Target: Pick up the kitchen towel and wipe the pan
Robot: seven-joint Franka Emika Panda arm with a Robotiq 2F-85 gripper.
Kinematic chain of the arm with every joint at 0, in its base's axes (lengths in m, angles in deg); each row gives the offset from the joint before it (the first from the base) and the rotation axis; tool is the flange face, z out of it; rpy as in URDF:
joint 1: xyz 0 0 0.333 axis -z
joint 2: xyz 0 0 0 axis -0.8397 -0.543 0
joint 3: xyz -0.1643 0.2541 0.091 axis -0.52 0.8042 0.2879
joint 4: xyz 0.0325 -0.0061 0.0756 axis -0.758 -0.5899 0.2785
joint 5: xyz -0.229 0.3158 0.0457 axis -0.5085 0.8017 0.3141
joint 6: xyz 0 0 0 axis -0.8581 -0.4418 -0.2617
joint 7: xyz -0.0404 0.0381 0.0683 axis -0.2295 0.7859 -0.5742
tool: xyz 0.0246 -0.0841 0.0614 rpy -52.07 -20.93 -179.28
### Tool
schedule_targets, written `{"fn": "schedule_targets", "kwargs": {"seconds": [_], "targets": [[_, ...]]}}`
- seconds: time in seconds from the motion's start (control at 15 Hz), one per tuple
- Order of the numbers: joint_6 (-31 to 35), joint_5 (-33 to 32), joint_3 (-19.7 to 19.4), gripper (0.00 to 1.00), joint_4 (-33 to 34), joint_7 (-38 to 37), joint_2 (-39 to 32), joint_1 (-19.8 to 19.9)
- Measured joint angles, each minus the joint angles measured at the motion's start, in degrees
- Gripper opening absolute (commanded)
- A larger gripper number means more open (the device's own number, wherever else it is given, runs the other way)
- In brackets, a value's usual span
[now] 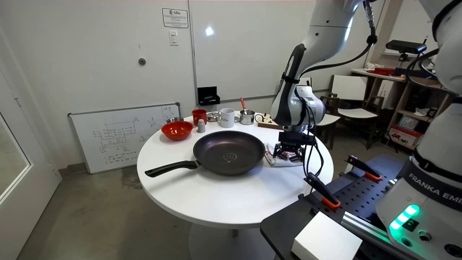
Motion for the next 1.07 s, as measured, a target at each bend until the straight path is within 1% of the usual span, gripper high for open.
{"fn": "schedule_targets", "kwargs": {"seconds": [0.07,0.13,0.33,0.4,0.47,0.53,0.6,0.67,0.73,0.8,0.87,1.0,1.07], "targets": [[0.0,0.0,-0.1,0.0,0.0,0.0,0.0,-0.1],[0.0,0.0,-0.3,0.03,0.0,0.0,0.1,-0.3],[0.0,0.0,-1.2,0.05,-0.1,0.0,0.7,-1.7],[0.0,0.0,-1.6,0.3,-0.2,0.0,1.1,-2.3],[0.0,0.0,-1.8,0.3,-0.2,0.0,1.5,-2.9],[0.0,0.0,-2.1,0.26,-0.4,0.0,2.2,-3.6],[0.0,0.0,-2.4,0.13,-0.6,0.0,2.9,-4.4],[0.0,0.0,-2.9,0.47,-0.9,0.0,3.8,-5.3],[0.0,0.0,-3.5,0.5,-1.3,0.0,4.7,-6.4],[0.0,-0.1,-4.1,0.55,-1.7,0.0,5.5,-7.5],[0.0,-0.1,-4.7,0.63,-2.0,0.0,6.2,-8.7],[-0.1,-0.3,-5.9,0.75,-2.6,0.1,7.2,-11.0],[-0.1,-0.5,-6.4,0.84,-2.8,0.2,7.4,-12.0]]}}
